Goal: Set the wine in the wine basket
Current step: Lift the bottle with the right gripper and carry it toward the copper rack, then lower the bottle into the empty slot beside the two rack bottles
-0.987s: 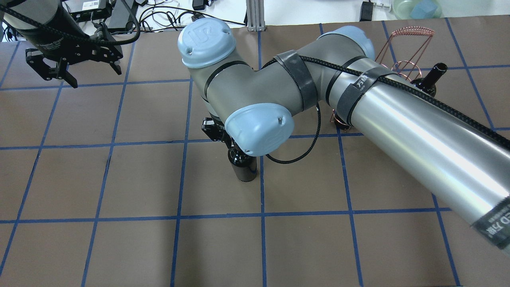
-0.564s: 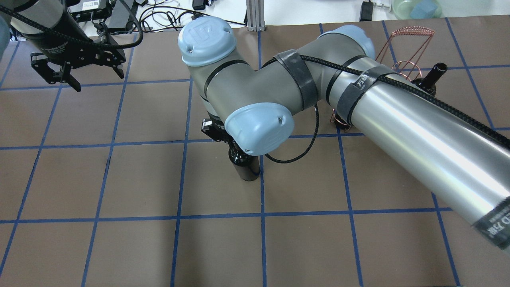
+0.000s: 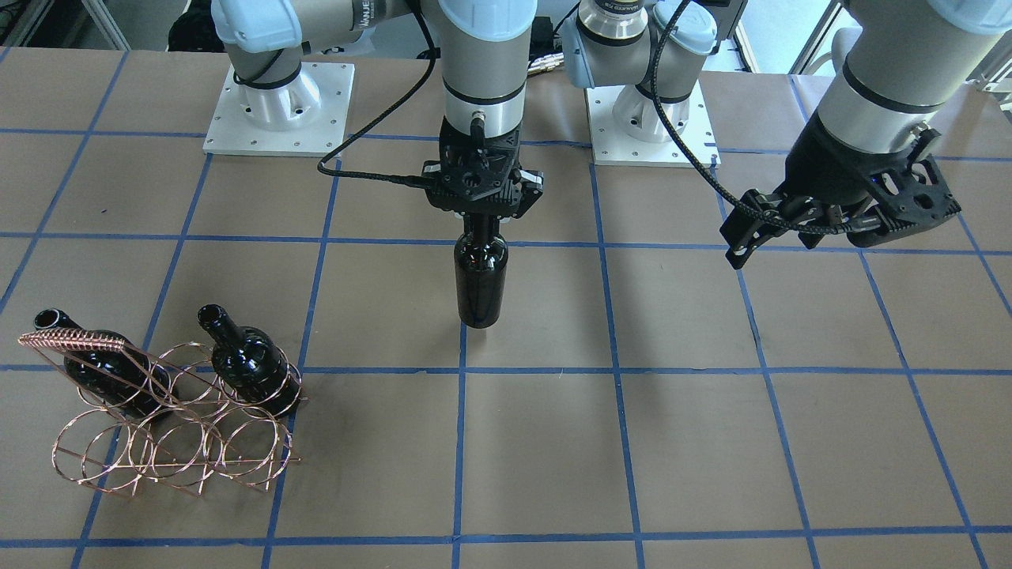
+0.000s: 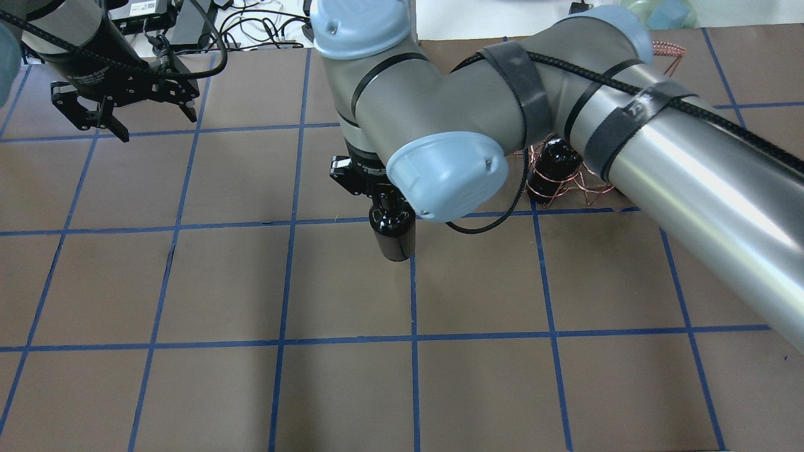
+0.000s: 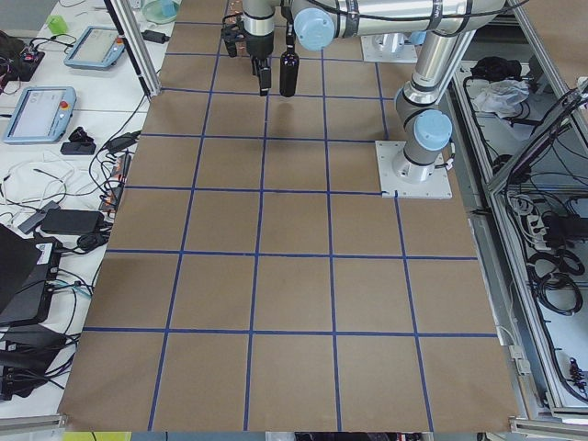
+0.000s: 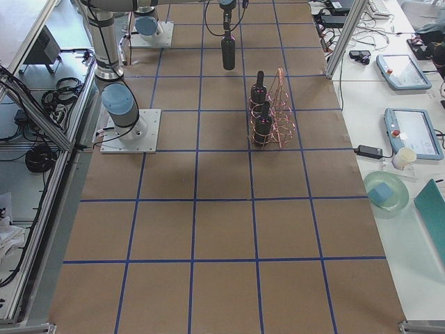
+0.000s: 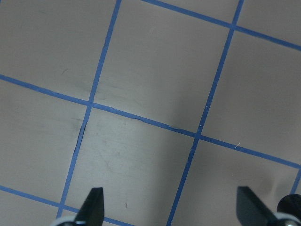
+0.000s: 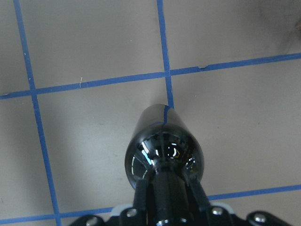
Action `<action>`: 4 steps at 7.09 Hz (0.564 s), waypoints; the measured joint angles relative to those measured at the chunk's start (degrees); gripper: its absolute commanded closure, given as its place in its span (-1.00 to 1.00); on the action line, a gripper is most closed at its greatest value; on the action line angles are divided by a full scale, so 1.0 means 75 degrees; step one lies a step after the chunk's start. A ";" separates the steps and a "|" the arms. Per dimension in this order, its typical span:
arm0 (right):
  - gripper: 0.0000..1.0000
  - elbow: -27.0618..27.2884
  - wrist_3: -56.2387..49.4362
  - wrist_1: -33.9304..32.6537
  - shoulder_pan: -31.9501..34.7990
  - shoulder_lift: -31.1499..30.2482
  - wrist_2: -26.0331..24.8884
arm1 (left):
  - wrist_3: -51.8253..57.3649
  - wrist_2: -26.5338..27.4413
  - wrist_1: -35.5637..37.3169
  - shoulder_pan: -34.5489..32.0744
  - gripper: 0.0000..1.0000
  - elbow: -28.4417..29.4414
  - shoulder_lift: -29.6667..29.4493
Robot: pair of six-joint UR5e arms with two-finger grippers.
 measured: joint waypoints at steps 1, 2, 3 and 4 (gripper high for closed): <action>0.58 0.0018 -0.0521 0.0292 -0.0392 -0.0220 0.0059 | 0.0037 0.0000 0.0026 -0.0026 -1.00 0.0002 0.0034; 0.58 0.0053 -0.1150 0.0663 -0.0830 -0.0459 0.0057 | 0.0144 -0.0001 0.0036 -0.0075 -1.00 0.0013 0.0089; 0.58 0.0084 -0.1840 0.0983 -0.1355 -0.0713 0.0014 | 0.0261 -0.0015 0.0032 -0.0118 -1.00 0.0021 0.0165; 0.58 0.0096 -0.2523 0.1229 -0.1814 -0.0910 -0.0061 | 0.0315 -0.0037 -0.0023 -0.0142 -1.00 0.0013 0.0194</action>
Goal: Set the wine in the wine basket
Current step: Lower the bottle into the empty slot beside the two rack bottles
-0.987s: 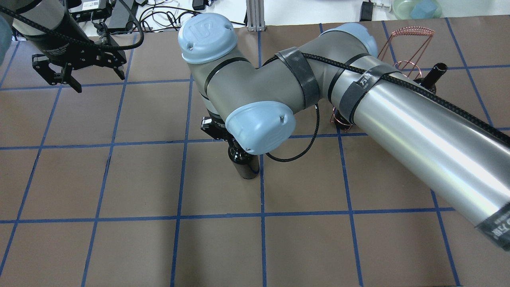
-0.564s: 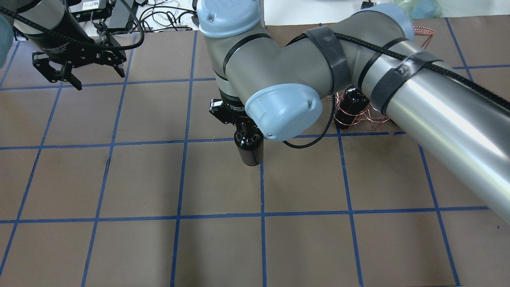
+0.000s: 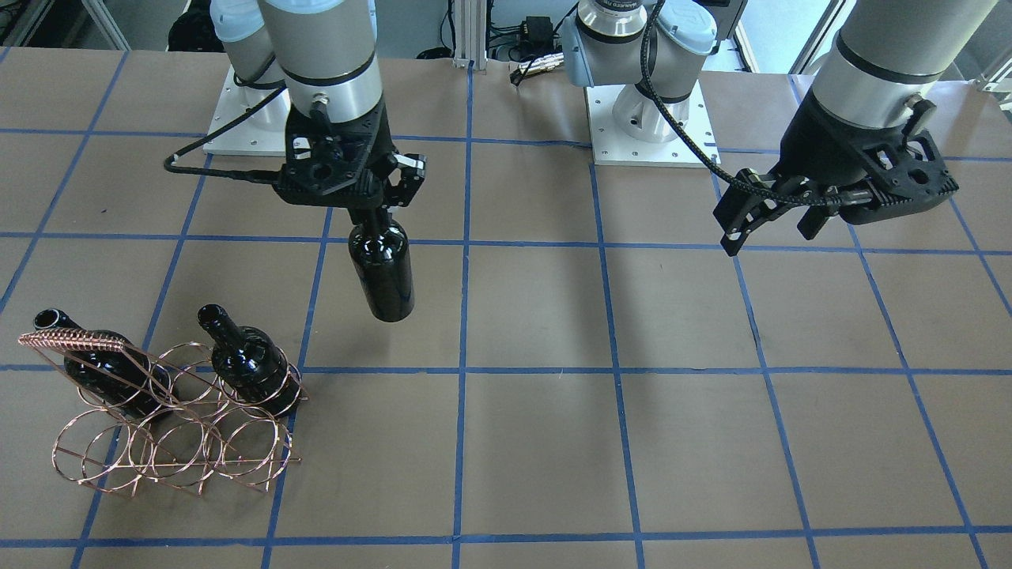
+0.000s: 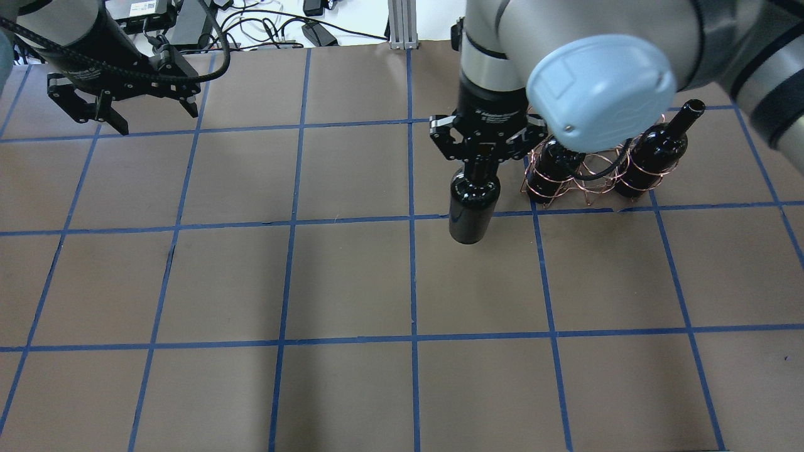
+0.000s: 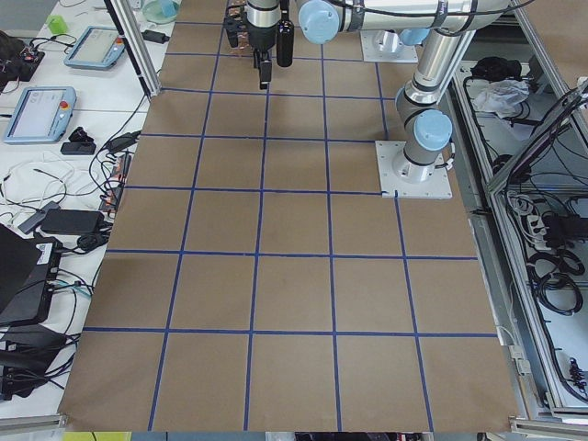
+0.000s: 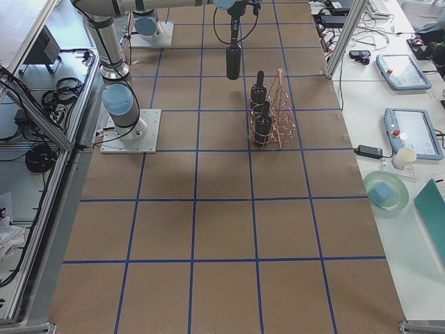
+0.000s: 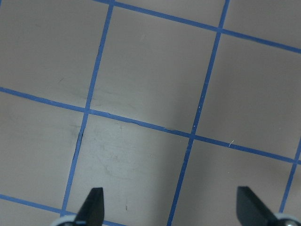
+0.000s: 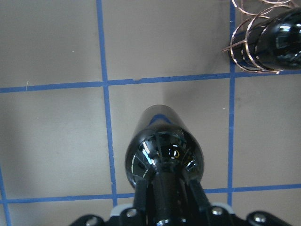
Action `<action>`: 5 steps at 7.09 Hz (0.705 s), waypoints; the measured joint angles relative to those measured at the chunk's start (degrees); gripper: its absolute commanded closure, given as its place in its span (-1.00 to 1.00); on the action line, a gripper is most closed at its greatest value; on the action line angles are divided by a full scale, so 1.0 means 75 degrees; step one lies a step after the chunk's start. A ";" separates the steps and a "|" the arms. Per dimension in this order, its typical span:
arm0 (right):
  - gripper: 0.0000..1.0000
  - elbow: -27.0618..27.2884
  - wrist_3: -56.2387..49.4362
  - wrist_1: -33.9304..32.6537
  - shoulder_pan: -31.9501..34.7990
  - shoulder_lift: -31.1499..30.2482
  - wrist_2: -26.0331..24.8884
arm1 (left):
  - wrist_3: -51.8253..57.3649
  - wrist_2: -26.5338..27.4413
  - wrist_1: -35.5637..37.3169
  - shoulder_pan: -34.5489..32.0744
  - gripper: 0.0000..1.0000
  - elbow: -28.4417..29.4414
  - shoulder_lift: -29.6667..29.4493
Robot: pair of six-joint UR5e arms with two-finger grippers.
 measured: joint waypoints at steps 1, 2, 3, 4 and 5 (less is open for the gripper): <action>0.58 0.0003 -0.0610 0.0162 -0.0369 -0.0165 -0.0189 | 0.0027 -0.0001 -0.0108 0.0001 -1.00 -0.0005 0.0014; 0.58 0.0006 -0.1144 0.0235 -0.0680 -0.0306 -0.0466 | 0.0034 0.0021 -0.0191 -0.0002 -1.00 0.0010 0.0020; 0.58 0.0006 -0.1719 0.0295 -0.1009 -0.0392 -0.0678 | 0.0070 0.0029 -0.0226 -0.0023 -1.00 0.0045 0.0011; 0.58 0.0007 -0.2387 0.0404 -0.1437 -0.0427 -0.0781 | 0.0258 0.0049 -0.0228 -0.0114 -1.00 0.0078 -0.0002; 0.58 0.0007 -0.3068 0.0512 -0.1932 -0.0442 -0.0817 | 0.0541 0.0246 -0.0194 -0.0352 -1.00 0.0103 -0.0017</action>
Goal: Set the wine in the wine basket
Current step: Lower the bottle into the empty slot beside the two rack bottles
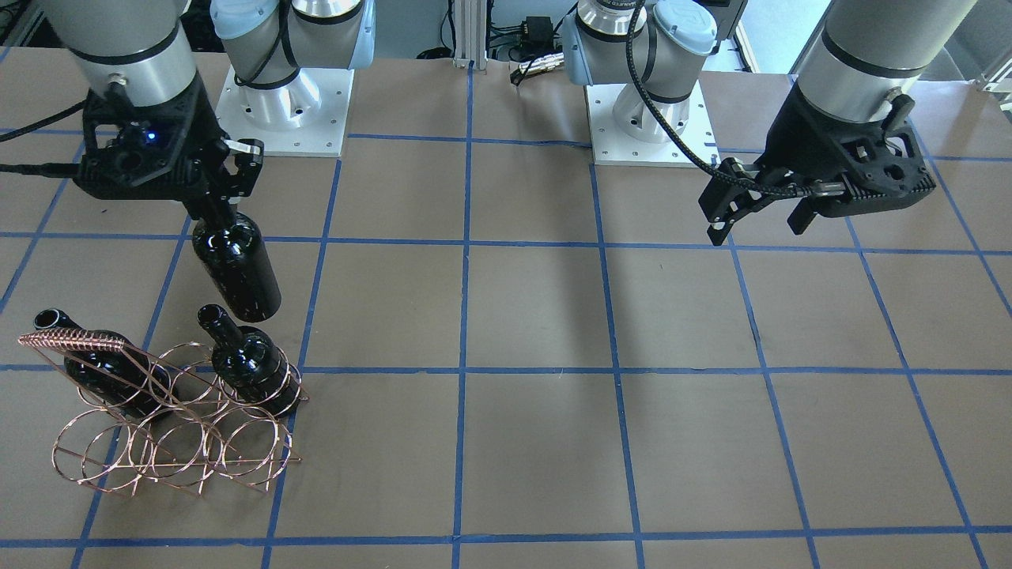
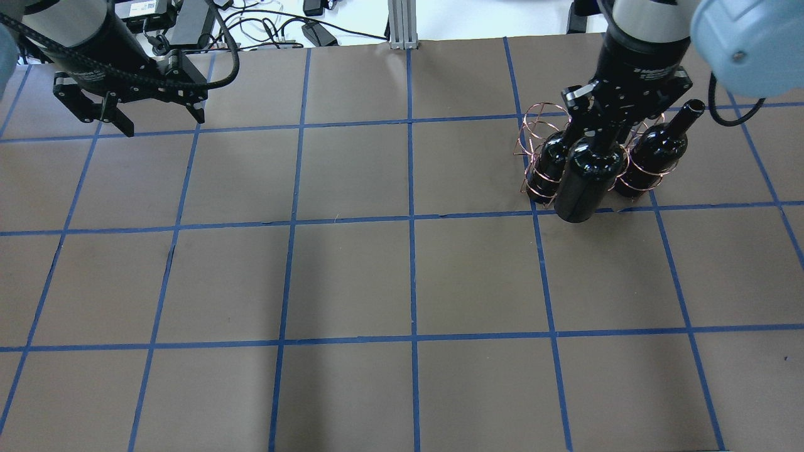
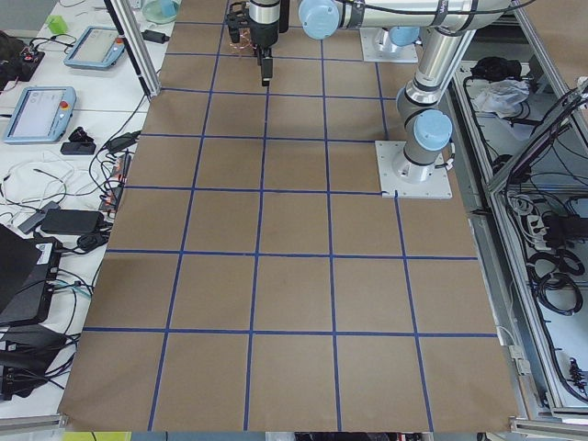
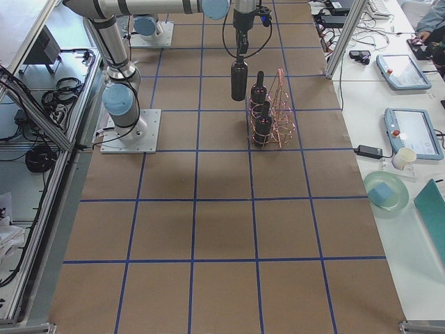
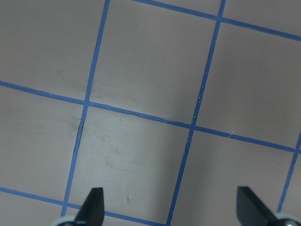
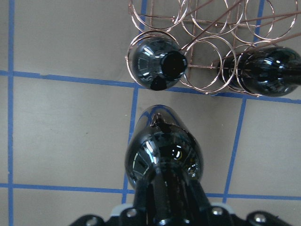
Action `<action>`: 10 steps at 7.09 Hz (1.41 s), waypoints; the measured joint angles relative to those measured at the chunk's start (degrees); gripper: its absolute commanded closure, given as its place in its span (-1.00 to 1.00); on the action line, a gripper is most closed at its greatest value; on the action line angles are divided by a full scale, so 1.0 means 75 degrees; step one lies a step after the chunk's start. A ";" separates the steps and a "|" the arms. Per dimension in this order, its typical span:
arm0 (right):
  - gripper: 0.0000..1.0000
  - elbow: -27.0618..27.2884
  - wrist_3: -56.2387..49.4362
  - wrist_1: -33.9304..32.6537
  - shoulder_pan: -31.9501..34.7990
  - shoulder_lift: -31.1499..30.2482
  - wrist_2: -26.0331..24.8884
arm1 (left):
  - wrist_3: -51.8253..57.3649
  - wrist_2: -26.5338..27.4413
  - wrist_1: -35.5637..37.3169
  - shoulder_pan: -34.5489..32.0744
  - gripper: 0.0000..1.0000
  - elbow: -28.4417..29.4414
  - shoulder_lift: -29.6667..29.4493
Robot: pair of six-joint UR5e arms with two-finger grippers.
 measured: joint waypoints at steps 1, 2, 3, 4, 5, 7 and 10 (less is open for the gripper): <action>0.60 -0.0002 -0.0530 0.0033 -0.0457 -0.0010 -0.0003 | 0.0175 0.0291 0.0035 -0.0306 -1.00 0.0020 0.0018; 0.66 -0.0059 -0.0814 0.0002 -0.0786 0.0001 0.0003 | 0.0250 0.0421 0.0048 -0.0548 -1.00 0.0036 0.0066; 0.66 -0.0267 -0.0869 -0.0048 -0.0944 0.0083 0.0039 | 0.0268 0.0351 0.0050 -0.0658 -1.00 0.0041 0.0089; 0.66 -0.0675 -0.0816 -0.0068 -0.0999 0.0319 0.0139 | 0.0276 0.0172 0.0031 -0.0698 -1.00 0.0036 0.0123; 0.66 -0.1102 -0.0744 -0.0075 -0.1013 0.0652 0.0256 | 0.0288 0.0052 -0.0006 -0.0714 -1.00 0.0015 0.0180; 0.66 -0.1455 -0.0736 -0.0213 -0.1018 0.1062 0.0444 | 0.0305 -0.0245 -0.0428 -0.0682 -1.00 0.0036 0.0315; 0.63 -0.1387 -0.0807 -0.0325 -0.1019 0.1239 0.0487 | 0.0305 -0.0339 -0.0710 -0.0640 -1.00 0.0067 0.0389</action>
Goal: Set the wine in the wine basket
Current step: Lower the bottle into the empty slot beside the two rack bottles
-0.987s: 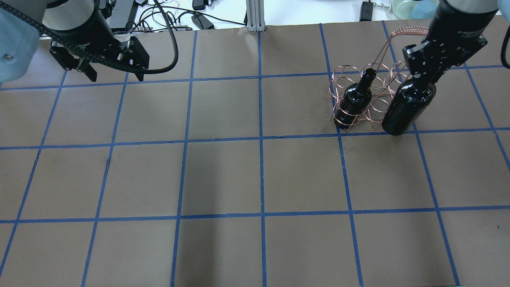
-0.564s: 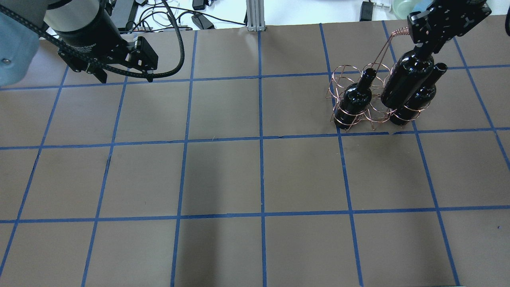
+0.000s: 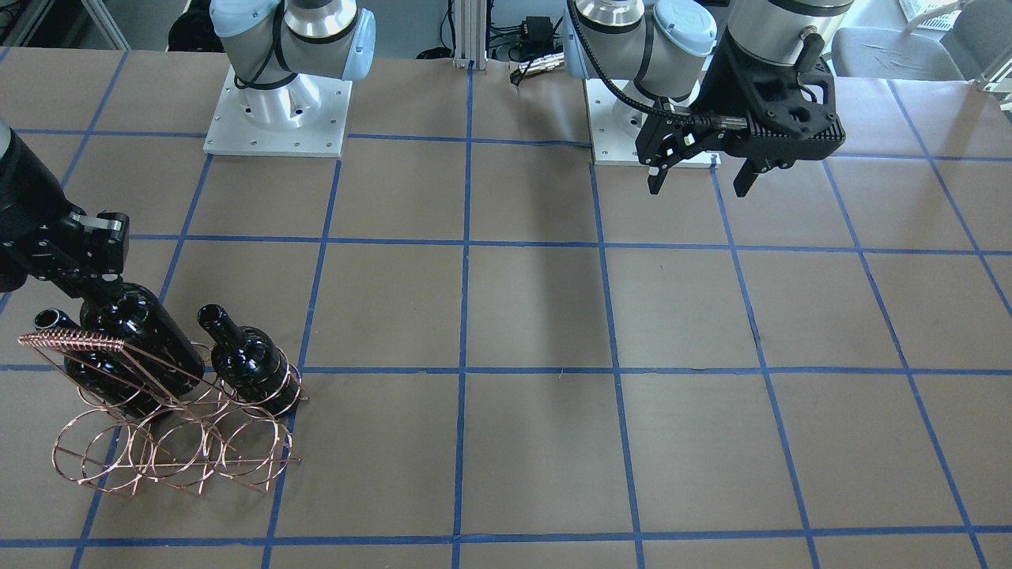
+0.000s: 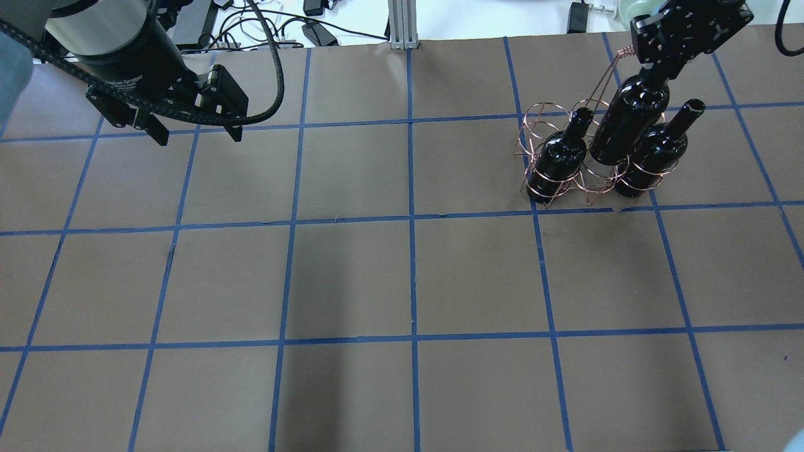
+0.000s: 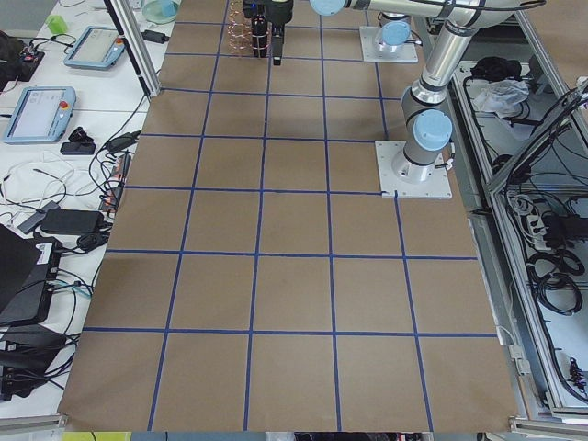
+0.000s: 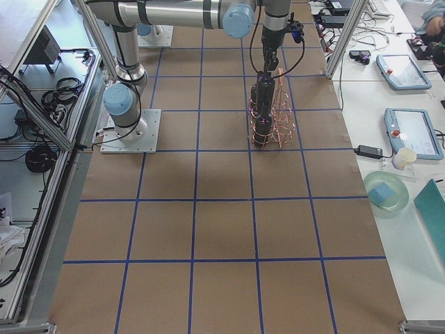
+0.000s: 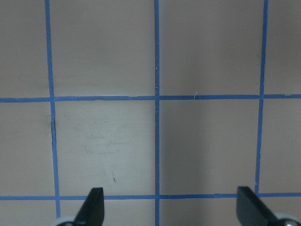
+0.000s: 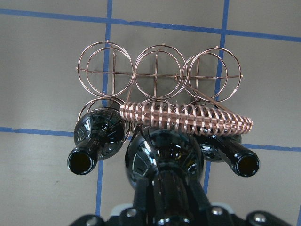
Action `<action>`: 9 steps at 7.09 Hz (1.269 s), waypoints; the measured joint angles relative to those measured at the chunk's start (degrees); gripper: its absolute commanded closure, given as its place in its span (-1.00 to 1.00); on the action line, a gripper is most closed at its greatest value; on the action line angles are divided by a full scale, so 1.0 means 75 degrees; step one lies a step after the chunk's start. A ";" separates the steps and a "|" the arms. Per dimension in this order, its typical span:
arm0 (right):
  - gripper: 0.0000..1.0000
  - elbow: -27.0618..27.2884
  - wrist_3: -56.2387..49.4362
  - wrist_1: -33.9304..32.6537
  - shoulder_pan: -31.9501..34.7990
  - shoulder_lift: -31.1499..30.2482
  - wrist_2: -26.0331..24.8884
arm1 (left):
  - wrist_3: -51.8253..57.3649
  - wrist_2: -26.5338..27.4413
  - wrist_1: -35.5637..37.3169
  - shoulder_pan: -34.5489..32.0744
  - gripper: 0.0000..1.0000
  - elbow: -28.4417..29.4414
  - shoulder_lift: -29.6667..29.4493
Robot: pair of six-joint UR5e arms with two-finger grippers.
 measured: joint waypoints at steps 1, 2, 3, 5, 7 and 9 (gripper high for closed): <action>0.63 0.0109 -0.0027 -0.0112 0.0000 0.0013 -0.0002 | -0.0001 0.0013 -0.0013 -0.0003 -1.00 0.0000 0.0007; 0.63 0.0256 -0.0048 -0.0310 0.0000 0.0018 -0.0003 | -0.0001 0.0025 -0.0018 -0.0010 -1.00 -0.0012 0.0008; 0.63 0.0395 -0.0061 -0.0478 0.0000 0.0029 -0.0003 | -0.0001 0.0025 -0.0015 -0.0015 -1.00 -0.0024 0.0007; 0.60 0.0644 -0.0064 -0.0780 0.0000 0.0119 0.0005 | -0.0001 0.0020 -0.0013 -0.0012 -1.00 -0.0029 0.0018; 0.50 0.0787 -0.0066 -0.0984 0.0000 0.0350 0.0008 | -0.0001 0.0039 -0.0015 0.0009 -1.00 -0.0026 0.0032; -0.56 0.0872 -0.0065 -0.1069 0.0000 0.0453 0.0001 | -0.0001 0.0044 -0.0015 0.0005 -1.00 -0.0031 0.0036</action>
